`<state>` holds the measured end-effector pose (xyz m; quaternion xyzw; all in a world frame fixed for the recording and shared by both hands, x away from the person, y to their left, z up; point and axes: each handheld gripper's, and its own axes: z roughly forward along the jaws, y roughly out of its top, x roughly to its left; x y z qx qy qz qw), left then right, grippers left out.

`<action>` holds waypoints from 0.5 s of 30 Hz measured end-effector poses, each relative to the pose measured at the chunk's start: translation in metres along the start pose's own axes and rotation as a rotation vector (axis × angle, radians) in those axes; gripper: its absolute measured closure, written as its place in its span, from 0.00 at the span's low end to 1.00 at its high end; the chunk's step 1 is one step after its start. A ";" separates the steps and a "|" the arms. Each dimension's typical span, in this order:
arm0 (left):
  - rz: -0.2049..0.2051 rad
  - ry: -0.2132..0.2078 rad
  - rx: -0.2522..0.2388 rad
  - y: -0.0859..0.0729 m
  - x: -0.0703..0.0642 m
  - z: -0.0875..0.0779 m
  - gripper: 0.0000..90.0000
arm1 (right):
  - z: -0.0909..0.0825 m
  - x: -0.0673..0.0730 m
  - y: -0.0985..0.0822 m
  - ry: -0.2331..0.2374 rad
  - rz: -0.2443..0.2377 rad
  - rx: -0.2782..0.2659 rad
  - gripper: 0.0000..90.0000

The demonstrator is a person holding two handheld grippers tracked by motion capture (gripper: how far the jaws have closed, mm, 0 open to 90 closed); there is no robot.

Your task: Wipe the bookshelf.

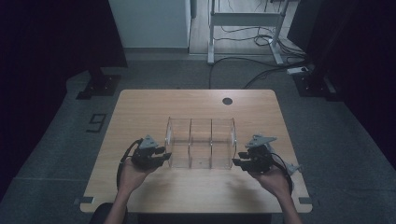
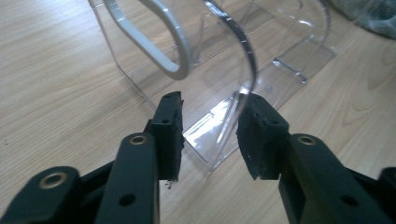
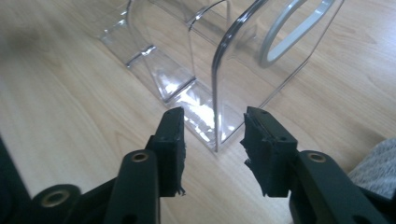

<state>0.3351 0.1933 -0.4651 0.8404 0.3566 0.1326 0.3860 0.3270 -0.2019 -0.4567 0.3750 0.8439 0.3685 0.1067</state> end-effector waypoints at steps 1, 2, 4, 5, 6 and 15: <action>0.006 -0.002 0.001 0.000 -0.001 -0.001 0.70 | 0.002 0.000 0.001 -0.007 -0.001 0.000 0.69; 0.012 0.000 0.004 0.000 -0.002 -0.001 0.72 | 0.003 0.000 0.002 -0.010 0.002 0.005 0.71; 0.019 0.002 0.012 0.001 -0.003 0.000 0.75 | 0.007 -0.001 0.004 -0.012 0.005 0.006 0.75; 0.022 0.007 0.016 0.001 -0.003 0.000 0.77 | 0.009 -0.001 0.006 -0.017 0.003 0.006 0.78; 0.026 0.016 0.023 0.001 -0.003 0.001 0.78 | 0.010 -0.001 0.007 -0.021 0.006 0.010 0.81; 0.027 0.017 0.029 0.005 0.005 0.006 0.82 | 0.018 -0.009 0.015 -0.043 0.023 0.019 0.84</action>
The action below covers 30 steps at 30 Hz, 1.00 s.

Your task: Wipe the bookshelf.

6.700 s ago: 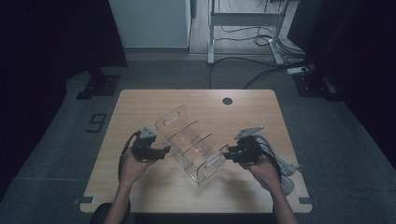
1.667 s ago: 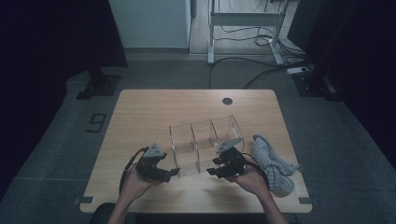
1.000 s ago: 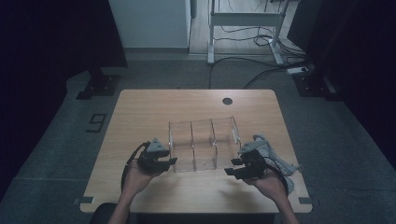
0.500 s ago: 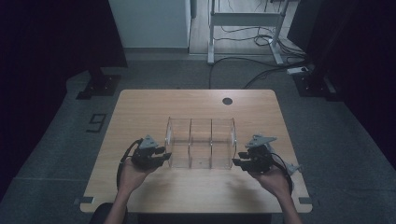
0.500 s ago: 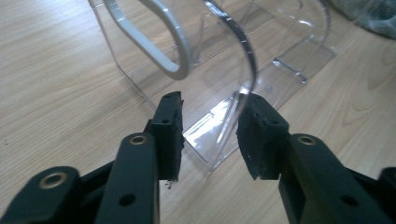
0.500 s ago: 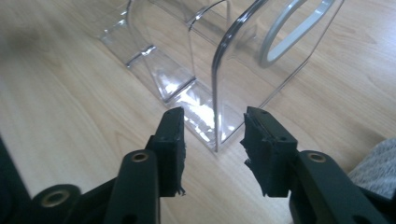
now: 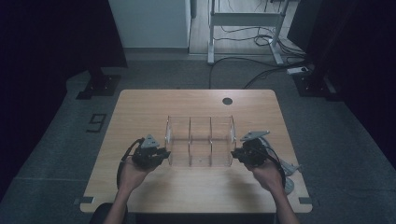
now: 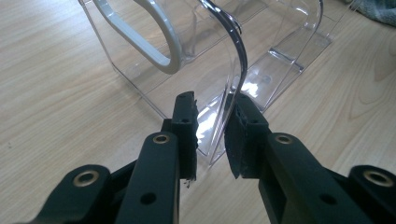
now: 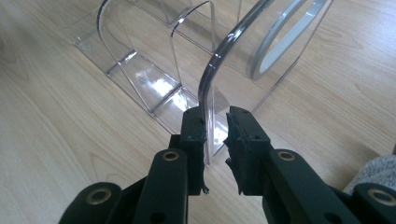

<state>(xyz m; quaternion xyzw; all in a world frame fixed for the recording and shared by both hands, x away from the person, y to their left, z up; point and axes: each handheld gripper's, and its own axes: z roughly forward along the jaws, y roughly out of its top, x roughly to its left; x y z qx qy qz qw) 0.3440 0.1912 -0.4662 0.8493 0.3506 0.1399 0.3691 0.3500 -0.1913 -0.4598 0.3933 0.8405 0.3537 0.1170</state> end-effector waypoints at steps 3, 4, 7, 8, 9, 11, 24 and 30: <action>-0.005 -0.004 -0.002 0.003 0.005 0.003 0.82 | 0.003 -0.002 0.004 -0.011 0.001 0.006 0.84; -0.007 -0.002 -0.002 0.004 0.006 0.004 0.82 | 0.003 -0.003 0.006 -0.011 0.002 0.009 0.84; -0.007 -0.007 -0.003 0.008 0.012 0.008 0.81 | 0.006 -0.007 0.010 -0.015 0.003 0.015 0.84; -0.011 -0.006 -0.004 0.009 0.014 0.010 0.81 | 0.007 -0.009 0.012 -0.017 0.007 0.014 0.84; -0.013 -0.005 -0.002 0.010 0.016 0.011 0.81 | 0.009 -0.010 0.013 -0.019 0.008 0.014 0.84; -0.013 -0.001 -0.003 0.012 0.019 0.013 0.81 | 0.011 -0.012 0.015 -0.020 0.007 0.015 0.84; -0.024 0.021 -0.006 0.024 0.031 0.023 0.77 | 0.021 -0.025 0.028 -0.039 0.030 0.021 0.79; -0.025 -0.007 -0.025 0.024 0.024 0.012 0.43 | 0.015 -0.023 0.027 -0.042 0.024 0.024 0.53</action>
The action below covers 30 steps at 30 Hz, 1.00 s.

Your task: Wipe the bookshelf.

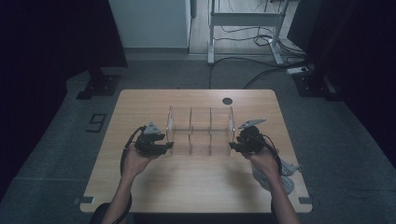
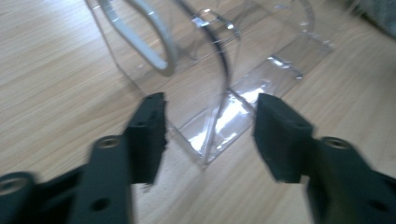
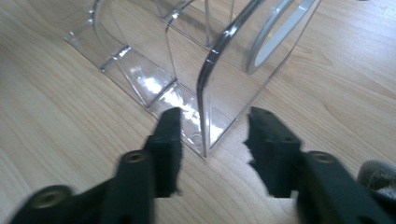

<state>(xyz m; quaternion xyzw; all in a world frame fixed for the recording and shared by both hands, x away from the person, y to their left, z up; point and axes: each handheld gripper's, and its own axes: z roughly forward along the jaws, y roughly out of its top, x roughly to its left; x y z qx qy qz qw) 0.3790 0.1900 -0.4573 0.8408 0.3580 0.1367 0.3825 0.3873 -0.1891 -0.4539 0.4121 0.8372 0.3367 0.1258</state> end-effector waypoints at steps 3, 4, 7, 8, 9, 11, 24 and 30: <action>-0.014 -0.020 -0.010 -0.001 -0.004 -0.007 0.30 | -0.004 0.004 -0.001 0.014 -0.010 0.008 0.43; -0.014 -0.025 -0.010 -0.001 -0.005 -0.009 0.27 | -0.006 0.005 -0.002 0.022 -0.020 0.003 0.40; -0.012 -0.040 -0.011 -0.004 -0.008 -0.016 0.18 | -0.012 0.009 -0.005 0.045 -0.030 -0.009 0.34; -0.009 -0.046 -0.013 -0.006 -0.009 -0.018 0.16 | -0.014 0.011 -0.006 0.049 -0.035 -0.010 0.32; -0.004 -0.049 -0.014 -0.007 -0.010 -0.020 0.16 | -0.017 0.013 -0.008 0.055 -0.040 -0.011 0.30; 0.013 -0.050 -0.009 -0.011 -0.013 -0.024 0.13 | -0.022 0.016 -0.010 0.070 -0.050 -0.015 0.27; 0.034 -0.059 0.026 -0.052 -0.034 -0.026 0.00 | -0.041 0.030 -0.044 0.094 -0.066 -0.038 0.11; 0.041 -0.029 0.078 -0.074 -0.036 -0.014 0.00 | -0.031 0.032 -0.061 0.098 -0.064 -0.019 0.08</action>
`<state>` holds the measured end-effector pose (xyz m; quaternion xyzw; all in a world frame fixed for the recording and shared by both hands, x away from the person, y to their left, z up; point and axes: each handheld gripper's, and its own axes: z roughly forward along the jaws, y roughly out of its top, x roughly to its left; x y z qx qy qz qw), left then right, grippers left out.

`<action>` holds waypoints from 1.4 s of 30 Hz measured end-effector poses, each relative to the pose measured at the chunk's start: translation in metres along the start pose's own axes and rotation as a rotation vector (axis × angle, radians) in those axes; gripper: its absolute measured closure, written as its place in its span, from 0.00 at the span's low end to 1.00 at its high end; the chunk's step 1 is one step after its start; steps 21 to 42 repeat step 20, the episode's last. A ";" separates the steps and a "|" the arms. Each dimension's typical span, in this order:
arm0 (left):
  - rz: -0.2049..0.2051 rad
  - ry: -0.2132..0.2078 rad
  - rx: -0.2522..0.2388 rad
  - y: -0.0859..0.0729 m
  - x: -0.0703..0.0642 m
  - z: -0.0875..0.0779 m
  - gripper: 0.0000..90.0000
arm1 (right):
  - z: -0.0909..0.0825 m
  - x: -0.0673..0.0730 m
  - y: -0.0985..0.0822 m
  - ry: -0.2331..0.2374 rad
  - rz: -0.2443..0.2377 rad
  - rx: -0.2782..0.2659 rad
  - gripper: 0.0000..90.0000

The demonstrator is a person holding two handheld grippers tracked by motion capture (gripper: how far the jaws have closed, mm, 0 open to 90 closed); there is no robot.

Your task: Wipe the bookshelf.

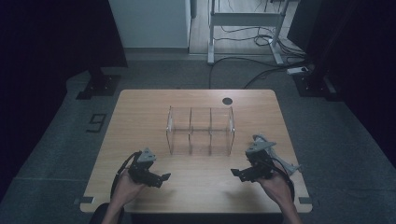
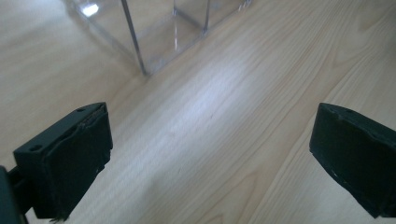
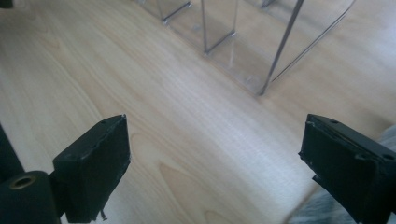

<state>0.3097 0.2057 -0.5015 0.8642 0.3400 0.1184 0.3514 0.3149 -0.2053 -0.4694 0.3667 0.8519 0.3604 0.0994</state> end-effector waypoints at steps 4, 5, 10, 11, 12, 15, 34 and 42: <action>-0.012 0.020 0.032 -0.011 0.002 0.010 0.00 | 0.013 -0.001 -0.011 0.007 0.003 0.027 0.06; -0.014 0.024 0.037 -0.014 0.003 0.011 0.00 | 0.017 -0.001 -0.014 0.005 0.004 0.039 0.06; -0.028 0.020 0.066 -0.021 0.003 0.020 0.00 | 0.038 -0.005 -0.027 0.010 0.008 0.096 0.04; -0.025 0.039 0.076 -0.022 0.003 0.023 0.00 | 0.040 -0.006 -0.029 0.011 0.009 0.103 0.03; -0.022 0.049 0.090 -0.023 0.003 0.025 0.00 | 0.044 -0.006 -0.031 0.005 0.001 0.122 0.03; -0.022 0.054 0.129 -0.026 0.005 0.031 0.00 | 0.050 -0.007 -0.035 -0.016 -0.028 0.149 0.02; -0.043 0.075 0.107 -0.027 0.007 0.033 0.00 | 0.058 -0.006 -0.041 -0.037 -0.058 0.197 0.00; -0.043 0.075 0.107 -0.027 0.007 0.033 0.00 | 0.058 -0.006 -0.041 -0.037 -0.058 0.197 0.00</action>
